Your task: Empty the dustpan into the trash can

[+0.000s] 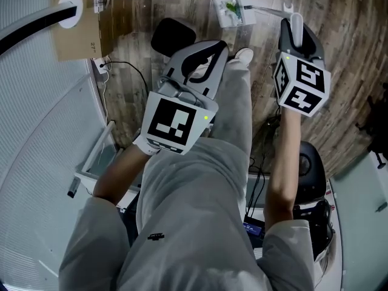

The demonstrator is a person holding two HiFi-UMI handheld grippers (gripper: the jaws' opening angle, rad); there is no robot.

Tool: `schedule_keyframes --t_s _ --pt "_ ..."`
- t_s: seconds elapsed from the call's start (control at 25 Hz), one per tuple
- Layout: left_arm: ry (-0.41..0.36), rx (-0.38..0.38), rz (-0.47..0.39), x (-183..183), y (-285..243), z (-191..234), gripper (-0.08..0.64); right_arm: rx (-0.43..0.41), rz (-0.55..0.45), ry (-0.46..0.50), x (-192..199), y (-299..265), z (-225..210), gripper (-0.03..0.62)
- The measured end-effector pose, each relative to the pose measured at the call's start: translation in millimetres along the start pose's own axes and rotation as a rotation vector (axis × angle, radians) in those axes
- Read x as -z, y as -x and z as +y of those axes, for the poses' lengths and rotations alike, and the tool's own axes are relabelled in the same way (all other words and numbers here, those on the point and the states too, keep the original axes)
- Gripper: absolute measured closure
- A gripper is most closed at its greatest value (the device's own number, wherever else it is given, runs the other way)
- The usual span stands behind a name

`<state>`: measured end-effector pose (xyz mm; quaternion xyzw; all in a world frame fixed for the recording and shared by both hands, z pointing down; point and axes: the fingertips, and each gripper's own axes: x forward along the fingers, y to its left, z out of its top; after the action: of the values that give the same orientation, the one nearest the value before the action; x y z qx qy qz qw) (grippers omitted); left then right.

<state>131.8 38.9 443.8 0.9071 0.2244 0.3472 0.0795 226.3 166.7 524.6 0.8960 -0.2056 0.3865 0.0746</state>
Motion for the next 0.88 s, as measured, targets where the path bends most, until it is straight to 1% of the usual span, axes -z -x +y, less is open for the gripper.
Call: schedule_keyframes --t_s 0.32,0.48,0.76,0.88 --pt "0.002 0.008 -0.021 -6 22 -12 0.560 0.002 -0.034 -0.009 -20 46 14 0.468" --pt "-0.005 0.015 -0.052 -14 36 -22 0.560 -0.008 -0.053 -0.010 -39 71 22 0.468" --pt "-0.036 0.032 -0.068 -16 55 -28 0.560 -0.041 -0.095 -0.003 -79 116 37 0.468" --pt "-0.037 0.045 -0.081 -19 63 -32 0.560 -0.052 -0.108 0.013 -95 136 47 0.468"
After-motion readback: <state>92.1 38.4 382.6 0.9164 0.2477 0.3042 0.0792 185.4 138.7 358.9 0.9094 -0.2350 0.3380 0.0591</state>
